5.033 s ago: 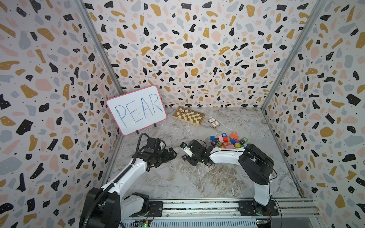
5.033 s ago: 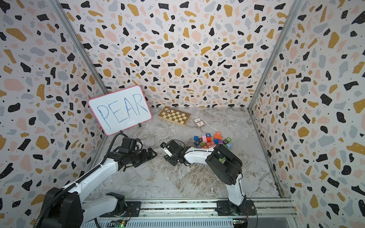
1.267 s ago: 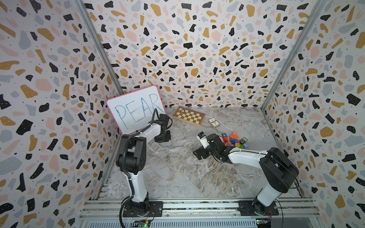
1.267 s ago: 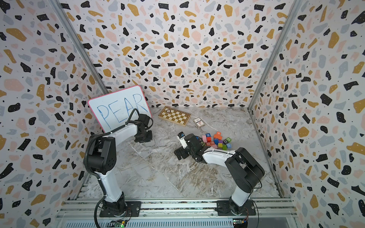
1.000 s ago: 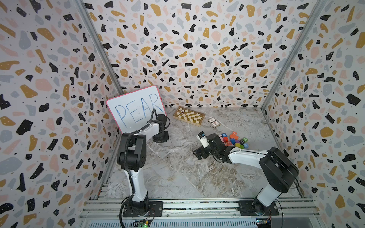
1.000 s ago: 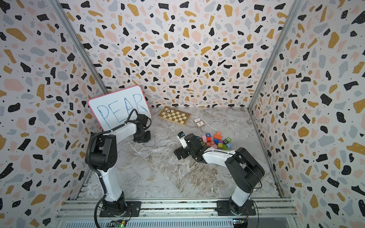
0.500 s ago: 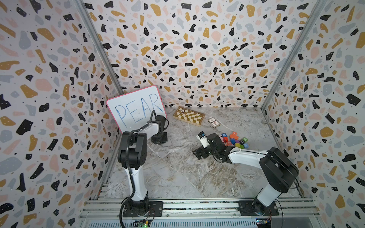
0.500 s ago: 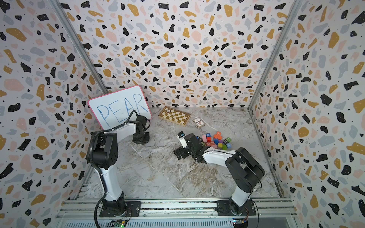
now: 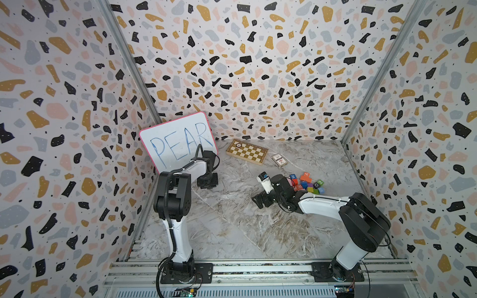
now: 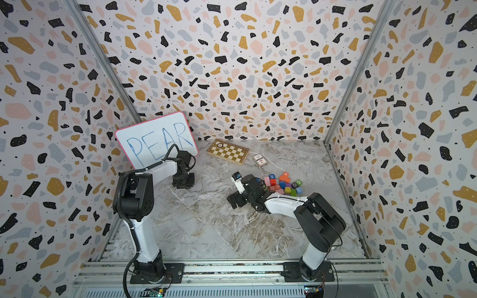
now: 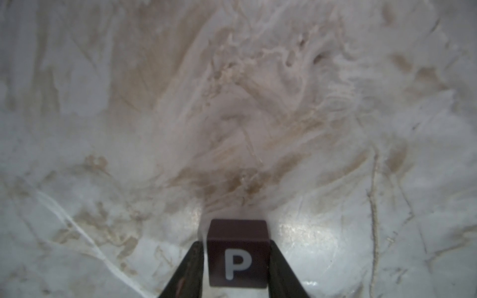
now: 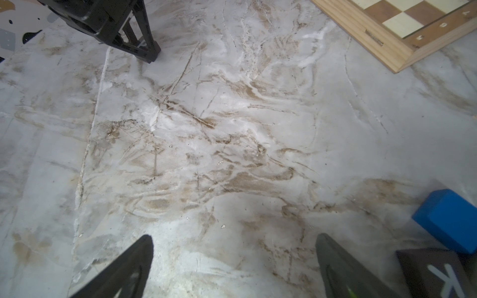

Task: Spell the uppercase word “pear” with letter blocks
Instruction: Place the letter block at the center of the board.

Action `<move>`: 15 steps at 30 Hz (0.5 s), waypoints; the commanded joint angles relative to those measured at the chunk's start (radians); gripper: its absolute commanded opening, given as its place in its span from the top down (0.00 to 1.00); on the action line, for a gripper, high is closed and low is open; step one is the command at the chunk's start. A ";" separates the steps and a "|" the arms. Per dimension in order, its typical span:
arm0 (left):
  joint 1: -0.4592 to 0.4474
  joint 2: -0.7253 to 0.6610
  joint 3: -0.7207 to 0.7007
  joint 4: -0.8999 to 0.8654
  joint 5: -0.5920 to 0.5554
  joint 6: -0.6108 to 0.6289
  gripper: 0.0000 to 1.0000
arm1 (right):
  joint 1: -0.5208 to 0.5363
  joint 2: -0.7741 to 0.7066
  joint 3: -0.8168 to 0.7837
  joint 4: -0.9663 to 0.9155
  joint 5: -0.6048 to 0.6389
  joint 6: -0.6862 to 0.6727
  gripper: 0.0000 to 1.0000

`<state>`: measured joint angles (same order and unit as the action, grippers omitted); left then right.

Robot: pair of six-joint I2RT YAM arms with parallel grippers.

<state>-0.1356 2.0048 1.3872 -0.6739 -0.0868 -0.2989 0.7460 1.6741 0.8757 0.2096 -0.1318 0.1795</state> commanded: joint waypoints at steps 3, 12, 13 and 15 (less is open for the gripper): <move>0.008 0.004 0.027 -0.036 0.004 0.000 0.60 | -0.002 -0.054 0.002 -0.011 -0.002 0.011 0.01; 0.007 -0.121 0.013 -0.063 0.043 -0.037 0.53 | -0.025 -0.123 0.075 -0.160 0.044 -0.007 0.00; 0.007 -0.141 0.005 -0.062 0.056 -0.046 0.52 | -0.038 -0.140 0.075 -0.179 0.053 0.001 0.00; 0.000 -0.193 -0.023 -0.061 0.097 -0.069 0.51 | -0.076 -0.189 0.055 -0.212 0.065 0.045 0.00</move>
<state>-0.1329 1.9011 1.3846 -0.7113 -0.0467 -0.3298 0.7136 1.5726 0.9062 0.0868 -0.1074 0.1848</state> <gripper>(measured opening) 0.490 0.996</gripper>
